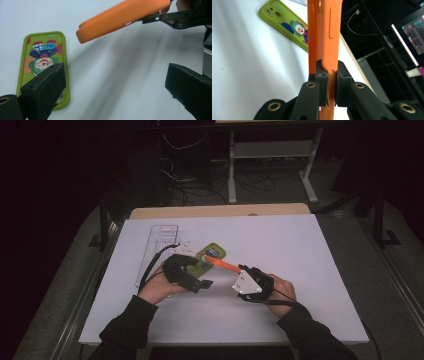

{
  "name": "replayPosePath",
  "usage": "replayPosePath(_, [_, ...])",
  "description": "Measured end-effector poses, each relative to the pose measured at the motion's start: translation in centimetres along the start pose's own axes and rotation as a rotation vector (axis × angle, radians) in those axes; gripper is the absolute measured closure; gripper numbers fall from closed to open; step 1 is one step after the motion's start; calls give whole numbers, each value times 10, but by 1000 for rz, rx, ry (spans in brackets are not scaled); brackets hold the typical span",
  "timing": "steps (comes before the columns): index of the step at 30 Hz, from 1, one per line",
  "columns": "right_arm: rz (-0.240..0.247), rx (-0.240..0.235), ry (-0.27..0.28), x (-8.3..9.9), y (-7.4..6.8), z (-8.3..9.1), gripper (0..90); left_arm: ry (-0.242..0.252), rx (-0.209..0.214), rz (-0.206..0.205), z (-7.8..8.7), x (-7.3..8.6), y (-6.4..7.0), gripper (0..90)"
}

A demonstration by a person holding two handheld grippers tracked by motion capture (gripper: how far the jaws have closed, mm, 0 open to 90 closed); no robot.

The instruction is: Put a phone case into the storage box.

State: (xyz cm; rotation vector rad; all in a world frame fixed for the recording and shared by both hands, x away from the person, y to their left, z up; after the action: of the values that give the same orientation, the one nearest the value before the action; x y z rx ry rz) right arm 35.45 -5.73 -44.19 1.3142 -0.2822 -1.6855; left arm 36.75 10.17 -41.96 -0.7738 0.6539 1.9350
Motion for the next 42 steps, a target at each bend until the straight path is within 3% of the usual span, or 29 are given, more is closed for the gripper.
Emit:
replayPosePath(5, [-75,-41,0,2,5,-1,822,15,-16,15,0,-1,-2,23])
replayPosePath(14, [-314,-136,3,3,7,-2,822,45,-36,29,1,-3,-4,0])
replayPosePath(15, [-321,-143,10,3,8,-3,822,52,-37,44,1,-3,-3,0])
replayPosePath(16, [-347,-153,9,3,8,-3,822,59,-42,31,1,-4,-4,0])
replayPosePath(19, [-448,-193,-2,4,7,-3,822,69,-38,49,1,-5,-3,0])
replayPosePath(28, [-613,-259,9,9,12,-6,822,114,-64,69,2,-11,-6,0])
replayPosePath(31, [-726,-299,21,8,13,-5,822,127,-66,89,2,-12,-6,0])
replayPosePath(33, [-761,-304,28,10,15,-5,822,131,-69,89,3,-13,-6,0])
replayPosePath(42, [-766,-271,25,9,15,-5,822,183,-91,123,0,-20,-8,0])
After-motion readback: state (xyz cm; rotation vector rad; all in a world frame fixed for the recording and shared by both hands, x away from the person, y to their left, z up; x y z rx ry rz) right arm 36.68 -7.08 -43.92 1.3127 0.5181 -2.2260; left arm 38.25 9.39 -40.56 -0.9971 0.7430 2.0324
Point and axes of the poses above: each handheld gripper's, and its own axes: z roughly backward along the jaws, x roughly out of its underside, y roughly to its right, the point moved 8 cm from there along -z, roughly forward along the jaws, and after that the axes turned 2 degrees about x, right-handed, at the moved point
